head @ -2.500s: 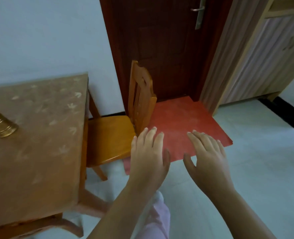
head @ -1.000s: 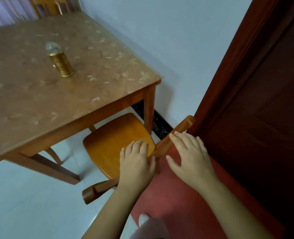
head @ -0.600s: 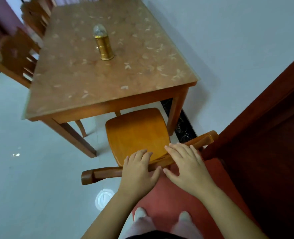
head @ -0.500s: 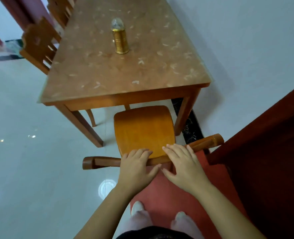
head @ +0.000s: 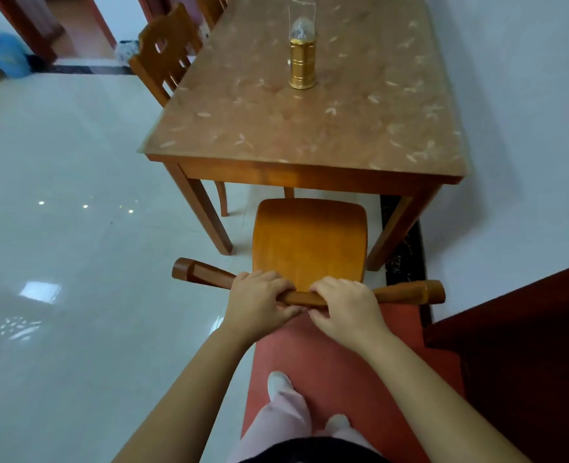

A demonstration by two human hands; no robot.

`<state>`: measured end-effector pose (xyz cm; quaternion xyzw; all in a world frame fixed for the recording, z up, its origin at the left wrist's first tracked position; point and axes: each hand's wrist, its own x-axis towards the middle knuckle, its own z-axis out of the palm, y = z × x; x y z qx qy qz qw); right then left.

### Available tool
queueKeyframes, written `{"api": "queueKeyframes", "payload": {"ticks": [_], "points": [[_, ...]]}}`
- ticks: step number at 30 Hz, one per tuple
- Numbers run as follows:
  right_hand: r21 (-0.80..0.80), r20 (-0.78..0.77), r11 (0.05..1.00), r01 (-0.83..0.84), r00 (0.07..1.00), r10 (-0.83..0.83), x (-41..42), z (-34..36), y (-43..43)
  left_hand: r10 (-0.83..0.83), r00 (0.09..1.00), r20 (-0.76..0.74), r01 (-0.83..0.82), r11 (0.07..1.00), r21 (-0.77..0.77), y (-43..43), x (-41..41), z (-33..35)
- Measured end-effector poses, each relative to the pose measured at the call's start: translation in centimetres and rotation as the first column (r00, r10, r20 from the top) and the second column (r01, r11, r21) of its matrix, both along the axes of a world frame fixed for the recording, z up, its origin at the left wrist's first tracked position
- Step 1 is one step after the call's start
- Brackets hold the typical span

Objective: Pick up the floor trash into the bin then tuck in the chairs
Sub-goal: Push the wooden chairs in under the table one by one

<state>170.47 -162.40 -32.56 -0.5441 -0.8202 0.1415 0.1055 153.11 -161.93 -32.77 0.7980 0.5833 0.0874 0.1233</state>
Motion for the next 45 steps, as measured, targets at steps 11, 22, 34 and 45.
{"api": "queueKeyframes", "payload": {"ticks": [11,22,34,45], "points": [[-0.387,0.0,0.922,0.014,1.0,-0.015,-0.6,1.5,2.7,-0.248,0.968,0.045,0.249,0.91,-0.331,3.9,-1.3,0.1],[-0.439,-0.003,0.897,0.048,0.999,-0.054,-0.8,2.0,3.0,-0.245,0.958,0.149,0.286,0.848,-0.447,4.9,-1.3,0.5],[-0.591,-0.056,0.806,-0.01,0.998,-0.028,-0.4,2.1,4.1,-0.112,0.976,0.188,0.193,0.847,-0.496,4.7,-1.1,0.7],[-0.613,-0.012,0.78,0.123,0.986,-0.165,-0.7,3.4,5.9,-0.06,0.96,0.273,0.21,0.798,-0.565,7.3,-0.5,1.6]]}}
